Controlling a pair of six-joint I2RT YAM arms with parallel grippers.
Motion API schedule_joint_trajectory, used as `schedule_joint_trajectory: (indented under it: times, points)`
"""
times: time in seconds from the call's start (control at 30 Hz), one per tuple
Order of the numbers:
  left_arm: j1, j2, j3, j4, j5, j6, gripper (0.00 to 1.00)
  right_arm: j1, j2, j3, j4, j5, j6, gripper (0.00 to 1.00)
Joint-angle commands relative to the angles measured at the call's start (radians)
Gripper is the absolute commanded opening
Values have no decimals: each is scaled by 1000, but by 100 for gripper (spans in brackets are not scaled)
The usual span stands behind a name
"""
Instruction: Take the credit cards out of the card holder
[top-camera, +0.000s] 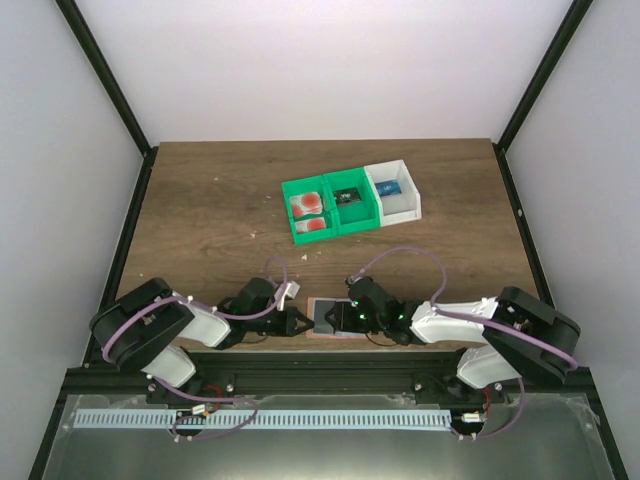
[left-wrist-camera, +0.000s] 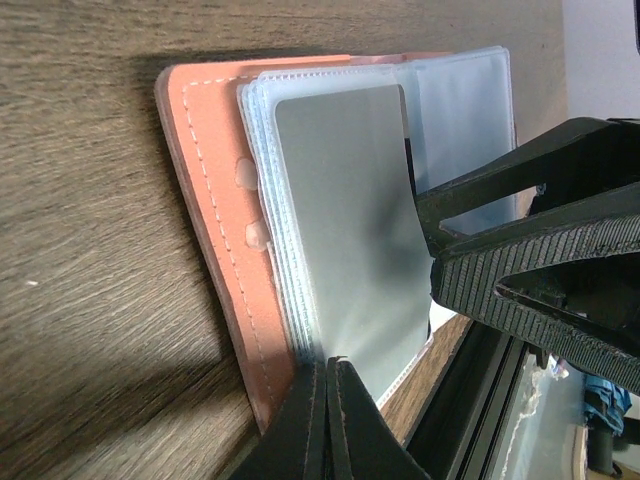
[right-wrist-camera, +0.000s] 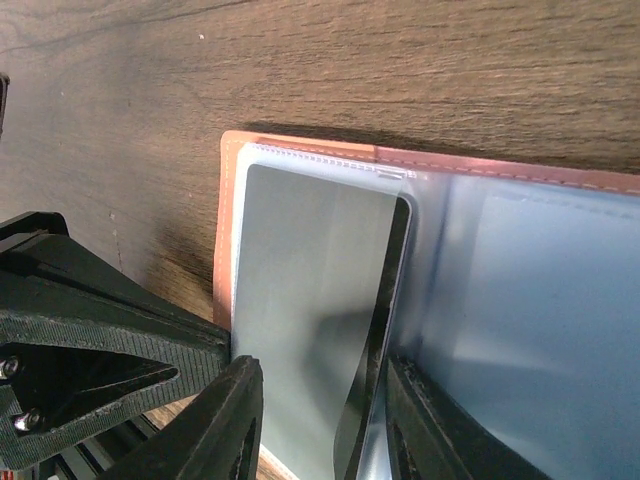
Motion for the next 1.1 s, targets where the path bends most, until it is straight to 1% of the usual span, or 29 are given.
schedule_joint_trajectory:
  times: [0.0,0.07,0.17,0.27,0.57,0.73,0.9,1.03,1.07]
  points:
    - [-12,22,-6,3,-24,12,0,-3,-13,-24,45,-32,23,35]
    - [-14,27,-7,4,-23,13,0,-6,-30,-39,70,-37,27,34]
    - [-18,30,-9,5,-23,12,0,-10,-45,-63,116,-57,25,28]
    - [-22,34,-9,9,-25,9,0,-13,-46,-74,138,-70,30,23]
    - [-27,42,-4,9,-26,5,0,-17,-66,-92,141,-66,34,15]
    - [-27,45,-6,9,-32,6,0,-20,-79,-95,127,-58,28,9]
    - [-27,50,-8,3,-37,7,0,-23,-90,-111,127,-56,29,6]
    - [-27,50,-9,-5,-40,12,0,-28,-97,-125,129,-61,32,6]
    - [-27,49,-9,-6,-41,13,0,-30,-100,-129,133,-64,35,7]
